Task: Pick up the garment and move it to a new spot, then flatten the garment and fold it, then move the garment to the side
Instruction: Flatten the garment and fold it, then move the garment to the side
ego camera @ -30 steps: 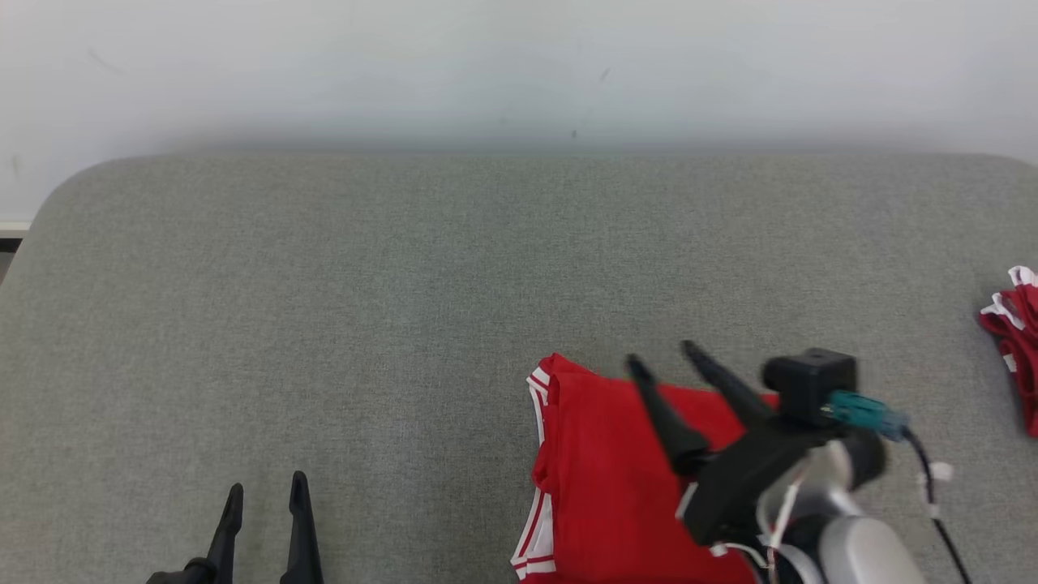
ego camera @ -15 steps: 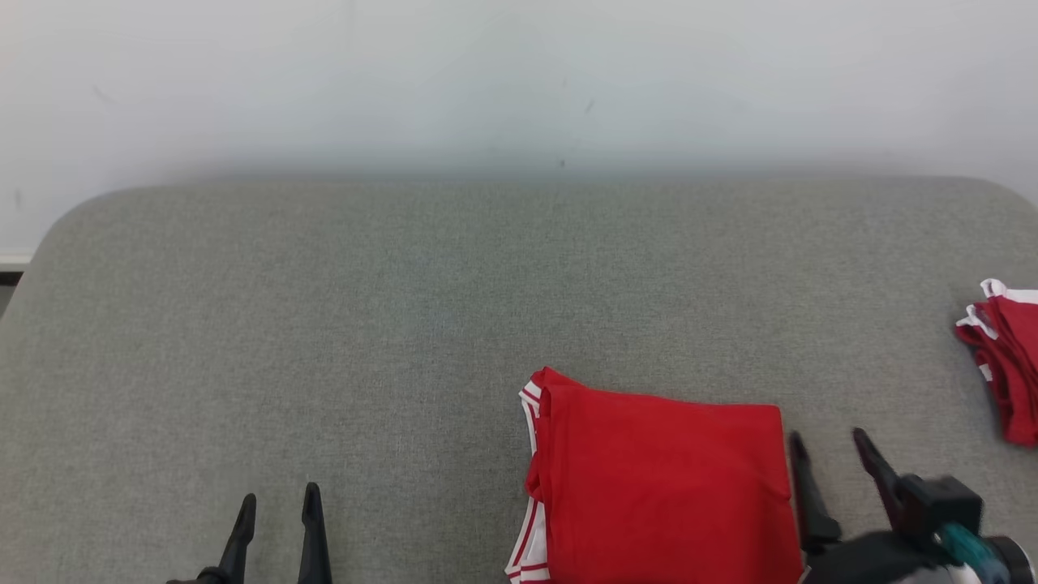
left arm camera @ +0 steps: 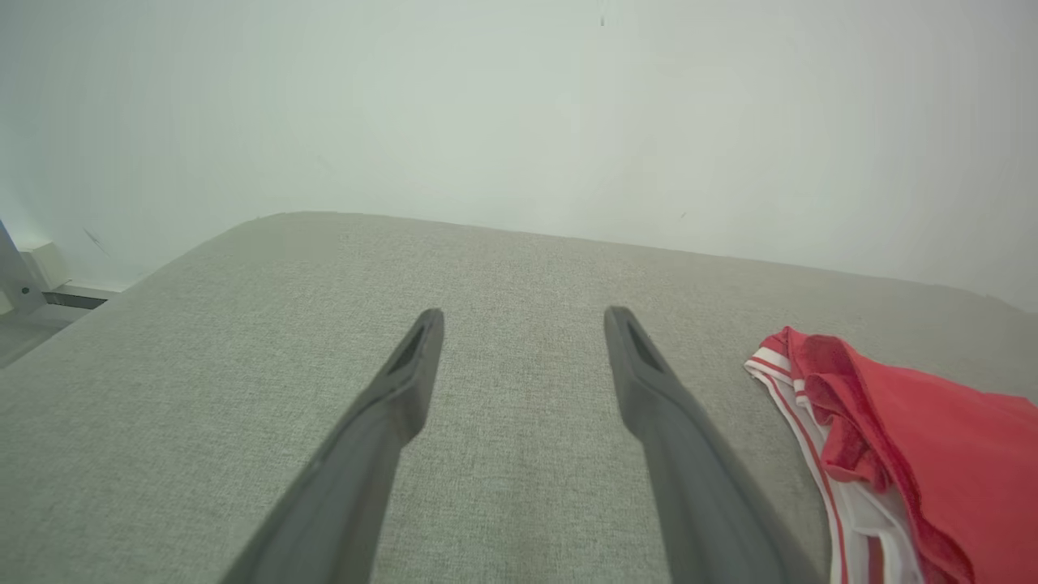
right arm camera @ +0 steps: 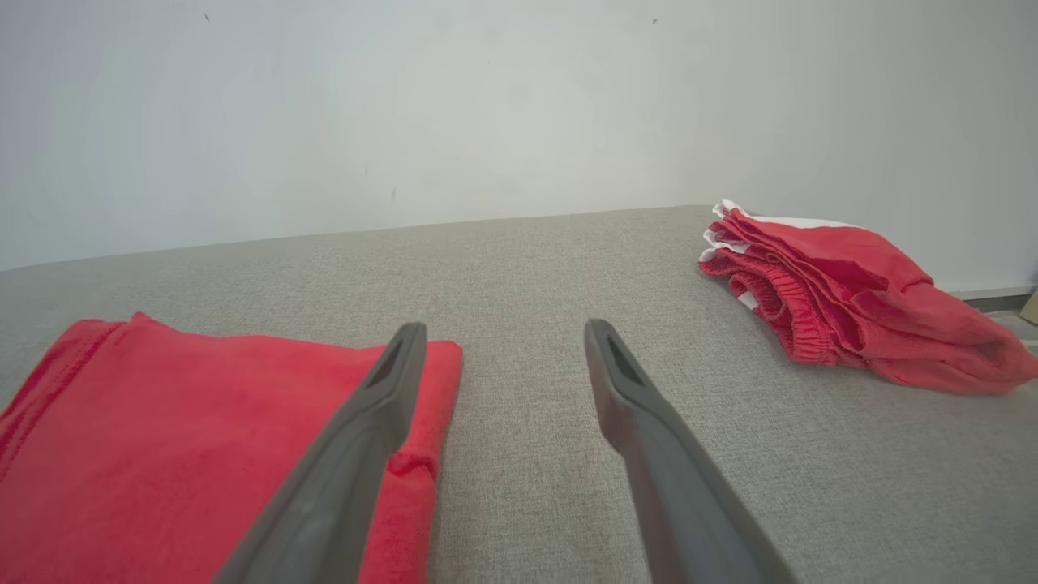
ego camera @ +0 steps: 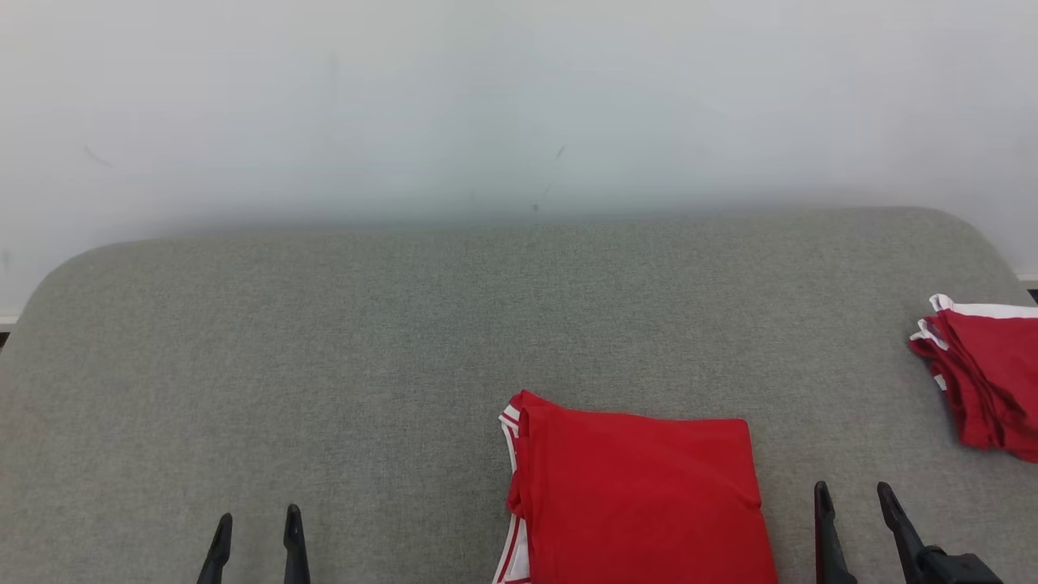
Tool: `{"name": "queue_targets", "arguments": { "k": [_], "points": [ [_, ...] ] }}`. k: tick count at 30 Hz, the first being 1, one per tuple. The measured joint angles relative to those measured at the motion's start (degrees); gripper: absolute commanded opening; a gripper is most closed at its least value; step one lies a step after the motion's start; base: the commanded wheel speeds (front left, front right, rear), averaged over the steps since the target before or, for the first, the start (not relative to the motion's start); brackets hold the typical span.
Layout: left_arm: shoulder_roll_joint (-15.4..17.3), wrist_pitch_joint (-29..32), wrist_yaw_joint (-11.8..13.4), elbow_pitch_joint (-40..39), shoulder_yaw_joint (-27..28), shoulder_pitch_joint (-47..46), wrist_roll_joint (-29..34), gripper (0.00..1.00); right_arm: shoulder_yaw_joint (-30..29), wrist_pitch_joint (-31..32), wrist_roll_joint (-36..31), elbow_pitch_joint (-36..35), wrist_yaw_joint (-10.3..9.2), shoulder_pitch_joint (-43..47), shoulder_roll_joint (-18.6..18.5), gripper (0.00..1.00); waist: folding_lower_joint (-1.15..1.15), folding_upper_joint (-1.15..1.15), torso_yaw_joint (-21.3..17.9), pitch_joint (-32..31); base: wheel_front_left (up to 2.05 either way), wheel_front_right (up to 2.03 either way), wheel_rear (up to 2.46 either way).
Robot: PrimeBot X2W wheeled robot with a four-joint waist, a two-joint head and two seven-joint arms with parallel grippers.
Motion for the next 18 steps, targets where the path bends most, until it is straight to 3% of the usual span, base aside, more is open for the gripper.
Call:
{"name": "queue_targets", "arguments": {
  "k": [18],
  "points": [
    [0.0,0.0,0.0,0.9,2.3,0.9,1.0,1.0,3.0,0.0,-0.8,2.7,0.0,-1.8,0.0,1.0,0.0,0.0,-1.6,-1.3,0.0,0.0,0.0]
  ]
}}
